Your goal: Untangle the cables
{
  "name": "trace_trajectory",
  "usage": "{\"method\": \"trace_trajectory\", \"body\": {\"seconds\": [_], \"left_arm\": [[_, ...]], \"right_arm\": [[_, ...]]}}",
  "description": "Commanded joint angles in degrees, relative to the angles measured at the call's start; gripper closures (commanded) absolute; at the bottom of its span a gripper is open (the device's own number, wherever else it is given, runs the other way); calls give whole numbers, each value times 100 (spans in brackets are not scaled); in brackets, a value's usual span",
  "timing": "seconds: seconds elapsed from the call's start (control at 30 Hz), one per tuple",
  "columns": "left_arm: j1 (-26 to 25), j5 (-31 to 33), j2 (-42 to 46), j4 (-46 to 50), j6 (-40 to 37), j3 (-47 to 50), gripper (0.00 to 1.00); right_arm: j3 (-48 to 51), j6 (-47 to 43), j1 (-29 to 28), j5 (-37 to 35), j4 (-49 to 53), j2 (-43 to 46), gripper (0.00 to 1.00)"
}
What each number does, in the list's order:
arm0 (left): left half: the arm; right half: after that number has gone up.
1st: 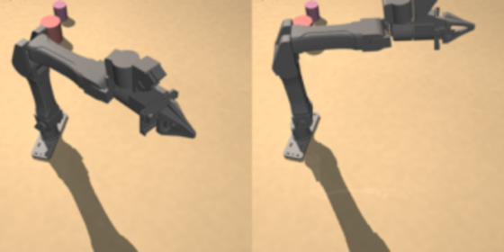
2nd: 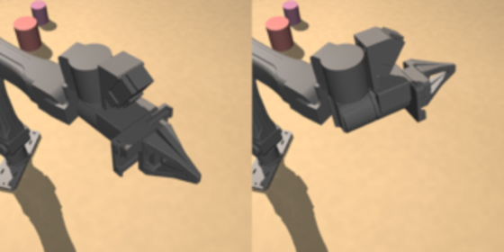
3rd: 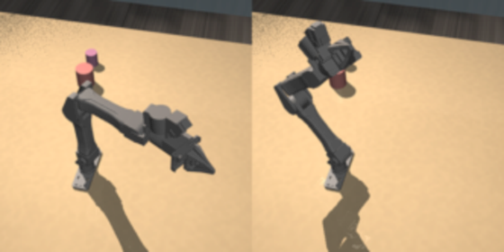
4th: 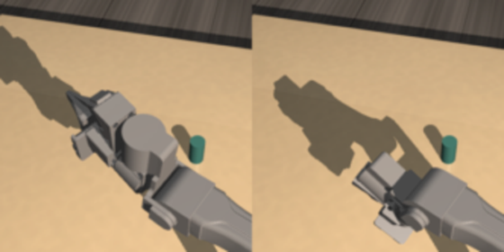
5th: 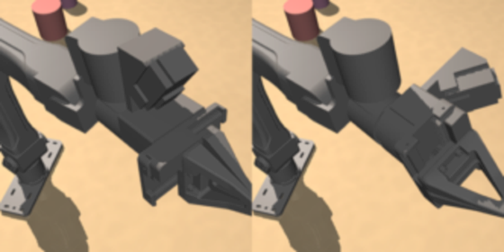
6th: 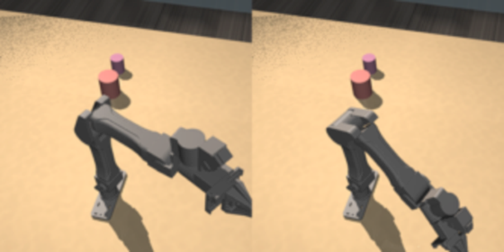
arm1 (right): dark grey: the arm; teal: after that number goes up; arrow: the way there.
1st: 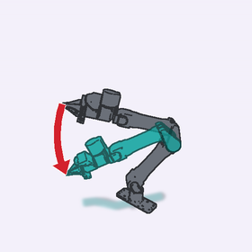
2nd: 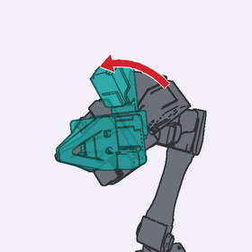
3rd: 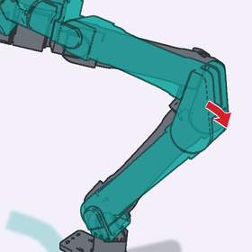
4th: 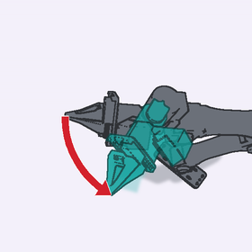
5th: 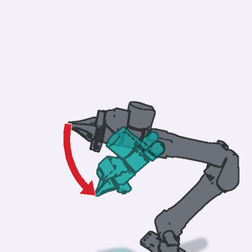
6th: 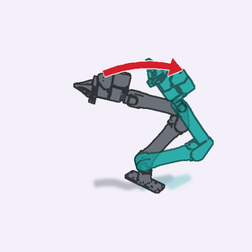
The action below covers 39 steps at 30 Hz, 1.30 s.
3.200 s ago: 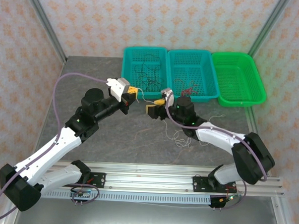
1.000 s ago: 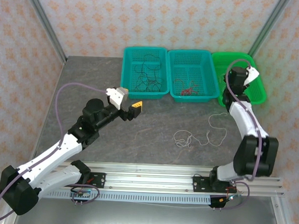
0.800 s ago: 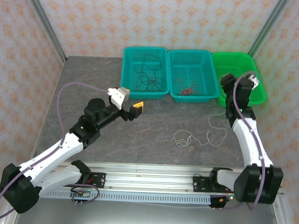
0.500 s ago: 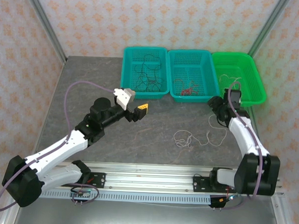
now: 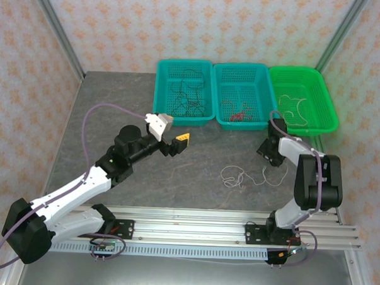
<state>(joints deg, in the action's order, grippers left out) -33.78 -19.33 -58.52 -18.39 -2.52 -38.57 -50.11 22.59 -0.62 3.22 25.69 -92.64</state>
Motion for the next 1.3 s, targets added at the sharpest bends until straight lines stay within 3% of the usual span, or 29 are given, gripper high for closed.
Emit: {"method": "trace_trajectory", "body": {"seconds": [0.0,0.17,0.3,0.5,0.67,0.9,1.03,1.27], "left_arm": [[-46,-168,100,67,-115,-138,11],[-134,-581,22,239,-354,-241,11],[-230,-537,-40,285,-437,-297,11],[-269,-701,-80,327,-644,-353,11],[-472,-918,-181,262,-1085,-360,11],[-699,-727,-361,367,-1409,-498,11],[-734,-629,-353,347,-1396,-484,11],[-757,-487,-316,308,-1357,-470,11]], "right_arm": [[-340,-289,-99,-174,45,-198,42],[-379,-211,-118,-109,41,-323,55],[-345,-192,-124,-66,9,-309,88],[-18,99,-138,-482,-102,890,100],[-1,250,-234,-1029,-25,2329,100],[-652,165,-623,-1446,-220,3551,100],[-1163,-188,-992,-1814,-689,3857,100],[-2345,-591,-1027,-2213,-1376,3639,100]]}}
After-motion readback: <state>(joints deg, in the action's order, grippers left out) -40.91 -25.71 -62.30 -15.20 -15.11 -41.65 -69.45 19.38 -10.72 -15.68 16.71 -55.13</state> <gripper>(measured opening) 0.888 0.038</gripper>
